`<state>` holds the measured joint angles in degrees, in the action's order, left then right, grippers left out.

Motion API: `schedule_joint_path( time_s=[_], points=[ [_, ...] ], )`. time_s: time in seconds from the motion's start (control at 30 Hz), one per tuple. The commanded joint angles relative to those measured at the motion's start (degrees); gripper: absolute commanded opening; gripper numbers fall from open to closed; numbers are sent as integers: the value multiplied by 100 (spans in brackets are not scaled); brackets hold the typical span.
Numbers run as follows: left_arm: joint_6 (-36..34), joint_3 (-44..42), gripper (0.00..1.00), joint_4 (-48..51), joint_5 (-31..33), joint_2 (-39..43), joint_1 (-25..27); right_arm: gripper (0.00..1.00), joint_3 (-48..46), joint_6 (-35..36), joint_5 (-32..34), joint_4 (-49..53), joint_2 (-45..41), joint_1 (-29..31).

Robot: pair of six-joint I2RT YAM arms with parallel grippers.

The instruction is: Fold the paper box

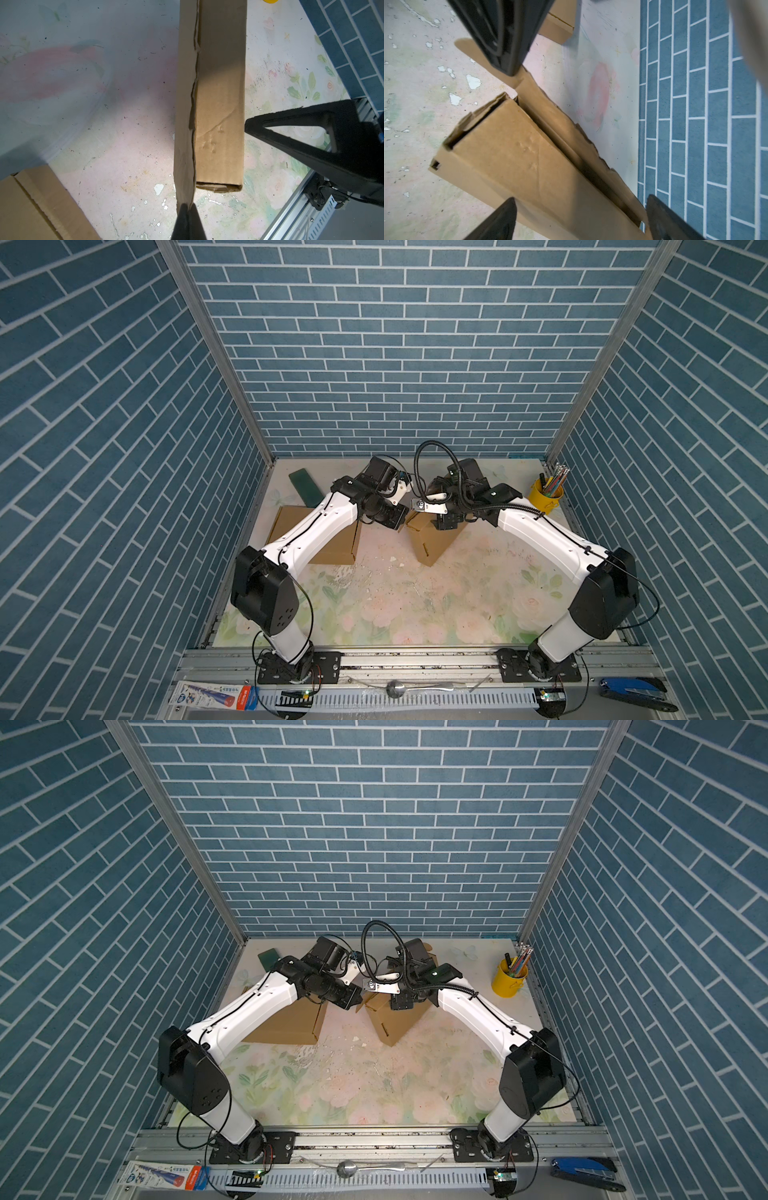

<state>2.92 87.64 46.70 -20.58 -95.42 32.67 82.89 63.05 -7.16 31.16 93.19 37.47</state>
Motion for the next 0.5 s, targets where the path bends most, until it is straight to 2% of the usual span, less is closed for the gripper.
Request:
schedule_joint_path(
  time_s=[0.0,0.47],
  points=[
    [-101,200,0,25,1,-45,52,95,457,242,-358,501,224,-21],
    [-366,788,0,-51,366,-375,30,91,449,-95,-180,1117,455,-139]
  ],
)
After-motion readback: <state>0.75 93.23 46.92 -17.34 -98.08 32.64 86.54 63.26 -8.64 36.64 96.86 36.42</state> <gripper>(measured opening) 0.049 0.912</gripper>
